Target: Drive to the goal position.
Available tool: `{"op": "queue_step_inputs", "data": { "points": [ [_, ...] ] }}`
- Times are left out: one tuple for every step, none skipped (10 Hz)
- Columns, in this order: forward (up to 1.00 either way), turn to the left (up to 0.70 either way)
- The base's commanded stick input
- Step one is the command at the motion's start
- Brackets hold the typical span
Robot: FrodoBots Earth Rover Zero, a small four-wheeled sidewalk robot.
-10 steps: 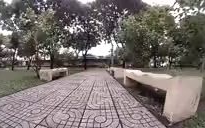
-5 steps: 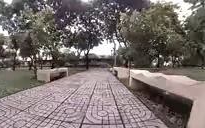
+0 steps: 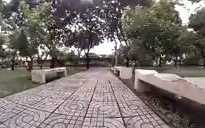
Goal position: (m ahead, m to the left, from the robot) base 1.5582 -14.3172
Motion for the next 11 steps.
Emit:
{"op": "queue_step_inputs", "data": {
  "points": [
    [0.76, 0.0],
    [0.81, 0.0],
    [0.86, 0.0],
    [0.99, 0.0],
    [1.0, 0.0],
    [1.0, 0.0],
    [1.0, 0.0],
    [1.0, 0.0],
    [1.0, 0.0],
    [1.0, 0.0],
    [1.0, 0.0]
  ]
}}
